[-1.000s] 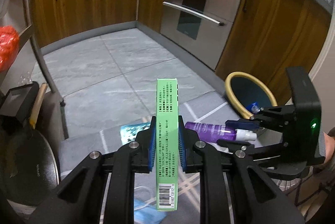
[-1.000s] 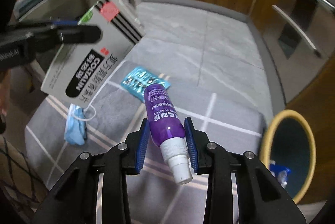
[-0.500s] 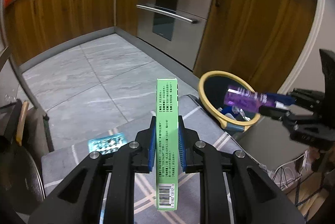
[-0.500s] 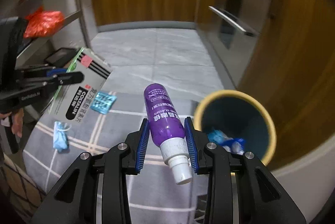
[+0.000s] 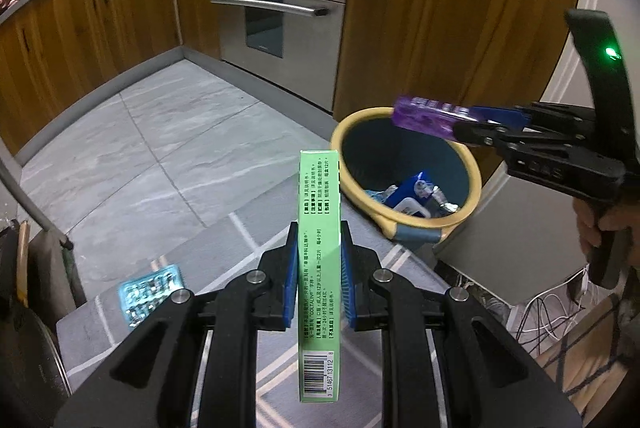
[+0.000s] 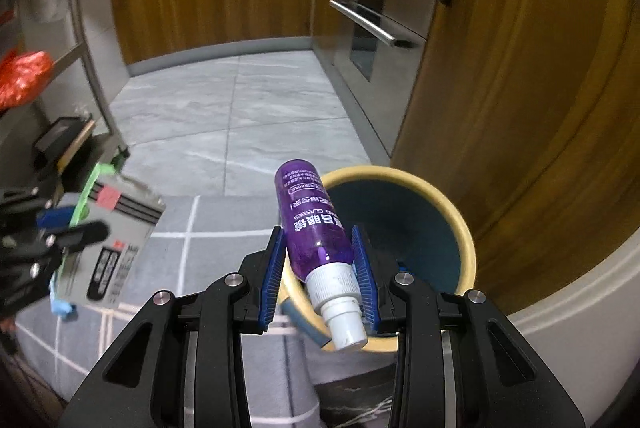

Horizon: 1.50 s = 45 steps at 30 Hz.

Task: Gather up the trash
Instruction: 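Carry the medicine box and spray bottle over the teal bin, then open both tools to drop the box and bottle into the bin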

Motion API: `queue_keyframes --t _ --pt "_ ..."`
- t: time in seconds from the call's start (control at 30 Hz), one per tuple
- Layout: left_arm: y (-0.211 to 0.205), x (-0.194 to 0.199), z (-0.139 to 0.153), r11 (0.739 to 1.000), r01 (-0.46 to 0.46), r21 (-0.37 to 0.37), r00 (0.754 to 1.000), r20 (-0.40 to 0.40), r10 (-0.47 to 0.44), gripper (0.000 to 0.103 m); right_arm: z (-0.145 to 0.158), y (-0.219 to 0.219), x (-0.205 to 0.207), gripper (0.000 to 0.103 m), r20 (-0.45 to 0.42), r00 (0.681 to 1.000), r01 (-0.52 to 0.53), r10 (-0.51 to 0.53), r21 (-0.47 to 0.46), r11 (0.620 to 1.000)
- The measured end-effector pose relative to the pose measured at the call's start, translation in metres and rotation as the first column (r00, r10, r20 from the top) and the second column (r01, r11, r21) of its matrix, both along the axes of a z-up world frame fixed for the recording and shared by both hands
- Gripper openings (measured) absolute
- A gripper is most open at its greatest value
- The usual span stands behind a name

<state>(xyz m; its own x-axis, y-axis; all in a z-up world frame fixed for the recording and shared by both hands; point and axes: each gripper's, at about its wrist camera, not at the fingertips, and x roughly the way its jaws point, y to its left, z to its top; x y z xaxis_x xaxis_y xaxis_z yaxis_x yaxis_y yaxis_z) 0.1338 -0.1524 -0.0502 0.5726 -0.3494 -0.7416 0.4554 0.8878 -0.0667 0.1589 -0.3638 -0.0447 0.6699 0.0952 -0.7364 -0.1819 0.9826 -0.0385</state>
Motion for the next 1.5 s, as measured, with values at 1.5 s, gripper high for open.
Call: queue_keyframes --t 1.5 --pt "-0.160 0.122 -0.060 0.993 0.030 0.111 0.989 -0.149 -0.013 0.034 -0.094 -0.069 0.051 0.036 -0.360 0.901 0.235 -0.244 -0.067 0.970"
